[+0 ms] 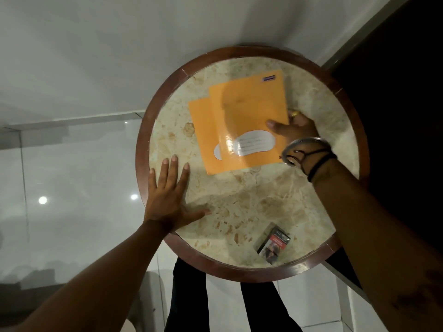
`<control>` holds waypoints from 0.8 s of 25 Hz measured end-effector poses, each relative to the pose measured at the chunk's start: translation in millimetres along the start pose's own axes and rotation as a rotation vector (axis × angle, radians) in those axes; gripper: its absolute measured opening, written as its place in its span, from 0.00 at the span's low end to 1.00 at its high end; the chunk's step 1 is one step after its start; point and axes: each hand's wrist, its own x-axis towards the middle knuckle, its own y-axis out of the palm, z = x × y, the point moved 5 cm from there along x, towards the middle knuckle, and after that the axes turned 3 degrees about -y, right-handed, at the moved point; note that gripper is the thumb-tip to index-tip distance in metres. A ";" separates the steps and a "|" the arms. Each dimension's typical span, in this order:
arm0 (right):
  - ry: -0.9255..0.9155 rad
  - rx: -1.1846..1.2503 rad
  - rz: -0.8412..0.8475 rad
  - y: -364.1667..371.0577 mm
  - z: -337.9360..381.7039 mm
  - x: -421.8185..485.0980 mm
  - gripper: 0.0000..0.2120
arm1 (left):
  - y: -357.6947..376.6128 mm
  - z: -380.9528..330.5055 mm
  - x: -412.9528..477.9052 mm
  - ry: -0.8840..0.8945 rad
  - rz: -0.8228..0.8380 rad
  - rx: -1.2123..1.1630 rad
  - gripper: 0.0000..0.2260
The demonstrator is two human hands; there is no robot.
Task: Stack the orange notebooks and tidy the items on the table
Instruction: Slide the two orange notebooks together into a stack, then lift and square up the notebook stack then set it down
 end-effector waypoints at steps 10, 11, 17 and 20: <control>0.025 -0.370 -0.192 60.1 -31.3 19.0 0.19 | 0.6 1.5 -0.4 0.007 -0.054 -0.030 0.59; 0.015 -0.436 -0.217 58.8 -32.8 16.9 0.21 | -0.1 0.5 -0.8 0.013 -0.050 -0.037 0.59; -0.048 -0.588 -0.218 52.7 -32.6 18.0 0.29 | -21.3 -8.8 -1.0 -0.034 -0.009 -0.153 0.55; 0.007 -0.543 -0.202 52.3 -26.7 26.9 0.33 | -64.1 -38.7 29.7 -0.110 -0.306 -0.599 0.37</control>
